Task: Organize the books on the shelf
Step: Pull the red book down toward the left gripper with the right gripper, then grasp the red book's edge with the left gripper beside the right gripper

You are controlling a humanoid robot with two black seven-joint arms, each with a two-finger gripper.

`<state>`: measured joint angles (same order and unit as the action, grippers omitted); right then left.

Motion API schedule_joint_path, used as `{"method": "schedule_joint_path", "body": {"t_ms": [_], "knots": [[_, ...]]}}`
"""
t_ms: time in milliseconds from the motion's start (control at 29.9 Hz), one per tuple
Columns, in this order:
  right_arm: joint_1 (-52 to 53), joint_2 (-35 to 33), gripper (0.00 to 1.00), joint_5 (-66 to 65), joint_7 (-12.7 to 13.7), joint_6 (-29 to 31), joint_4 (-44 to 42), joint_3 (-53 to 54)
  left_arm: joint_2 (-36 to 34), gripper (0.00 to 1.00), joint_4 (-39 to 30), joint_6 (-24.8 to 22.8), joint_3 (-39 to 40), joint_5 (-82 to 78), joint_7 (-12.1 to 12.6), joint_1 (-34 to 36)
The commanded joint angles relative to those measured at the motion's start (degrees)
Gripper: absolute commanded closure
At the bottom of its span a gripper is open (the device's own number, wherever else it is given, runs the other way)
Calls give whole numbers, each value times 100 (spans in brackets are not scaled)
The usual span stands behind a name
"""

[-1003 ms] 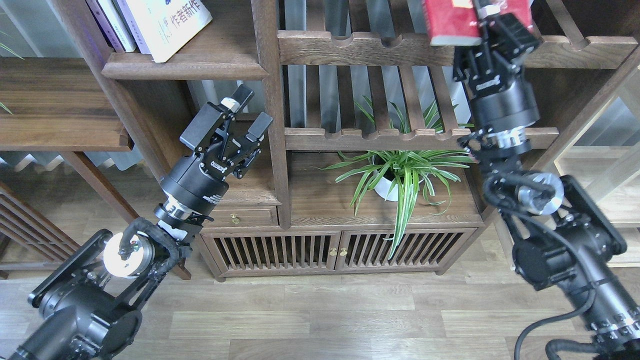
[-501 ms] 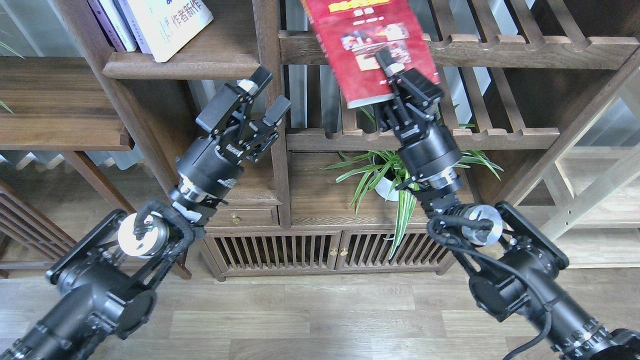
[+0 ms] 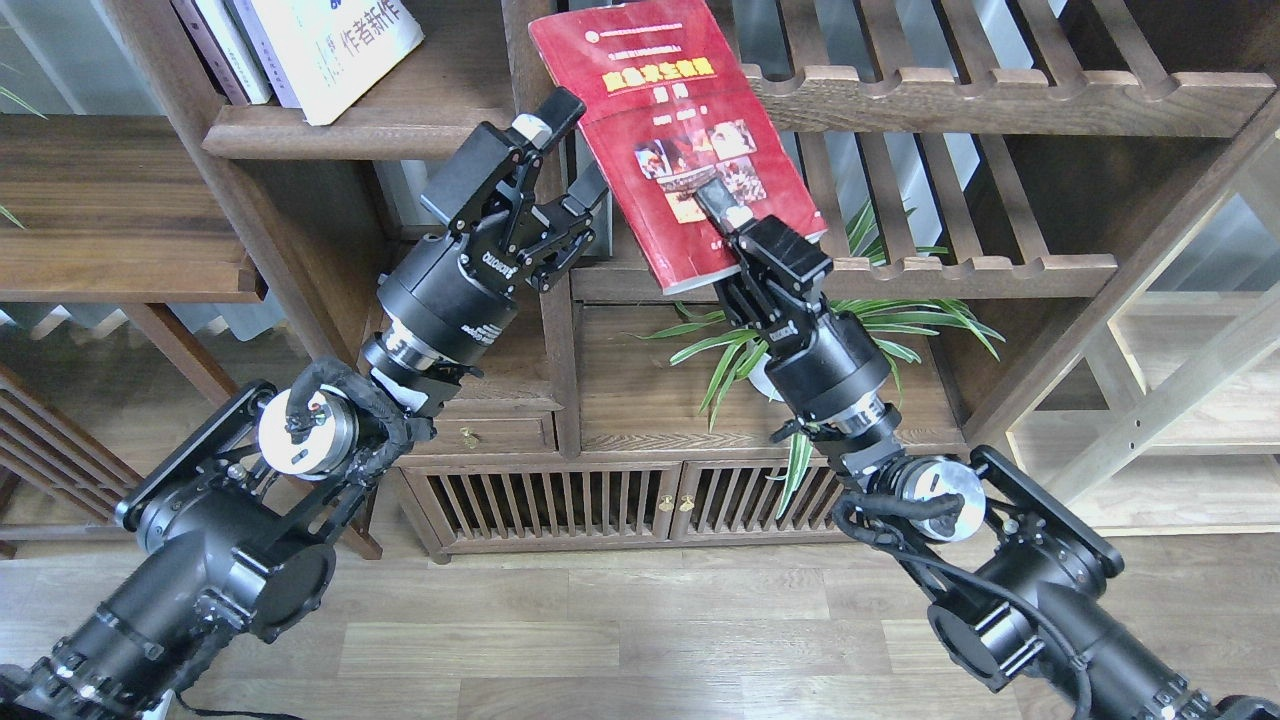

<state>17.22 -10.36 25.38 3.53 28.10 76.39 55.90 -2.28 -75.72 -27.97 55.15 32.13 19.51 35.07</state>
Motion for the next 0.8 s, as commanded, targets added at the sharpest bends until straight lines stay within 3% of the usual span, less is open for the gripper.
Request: {"method": "schedule_joint_path", "body": {"t_ms": [0, 267, 535, 769], "knots": [[-17, -1, 98, -16, -2, -10, -2, 9, -71, 13, -4, -3, 75, -5, 158, 8], [-17, -19, 98, -16, -2, -10, -10, 106, -659, 14, -4, -3, 75, -22, 202, -53], [-8, -1, 98, -16, -11, -10, -10, 159, -1020, 15, 14, -3, 66, -31, 484, -159], [10, -1, 98, -16, -11, -10, -10, 159, -1055, 16, 5, 414, 31, -49, 536, -159]]}}
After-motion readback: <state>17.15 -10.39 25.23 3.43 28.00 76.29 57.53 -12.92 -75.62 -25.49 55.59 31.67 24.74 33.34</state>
